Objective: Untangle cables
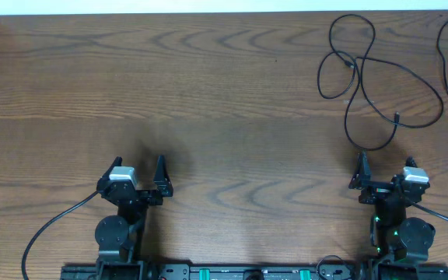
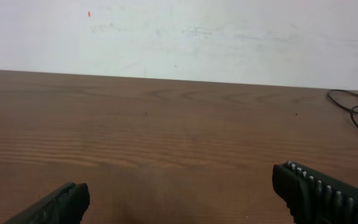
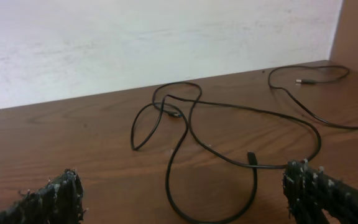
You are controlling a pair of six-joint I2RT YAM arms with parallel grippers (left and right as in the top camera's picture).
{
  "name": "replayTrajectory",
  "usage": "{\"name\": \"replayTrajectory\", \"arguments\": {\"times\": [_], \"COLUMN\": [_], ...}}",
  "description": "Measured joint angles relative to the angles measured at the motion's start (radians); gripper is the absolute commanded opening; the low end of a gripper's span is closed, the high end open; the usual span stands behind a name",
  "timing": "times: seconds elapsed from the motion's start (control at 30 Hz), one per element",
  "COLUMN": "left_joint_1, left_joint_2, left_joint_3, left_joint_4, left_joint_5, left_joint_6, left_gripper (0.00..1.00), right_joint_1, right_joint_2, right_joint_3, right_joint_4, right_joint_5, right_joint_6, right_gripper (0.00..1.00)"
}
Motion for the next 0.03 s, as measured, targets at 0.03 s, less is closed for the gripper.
{"name": "replayTrajectory", "arguments": {"times": [0.03], "left_joint_1": [0.0], "left_joint_2": [0.0], "left_joint_3": [0.0], "left_joint_4": [0.0], "left_joint_5": [0.0], "left_joint_6": [0.0], "left_gripper": [0.99], "right_joint_1": [0.0], "right_joint_2": [0.0], "right_joint_3": [0.0], "right_joint_4": [0.0], "right_joint_5": [0.0], "right_joint_6": [0.0], "right_gripper": [0.99]}}
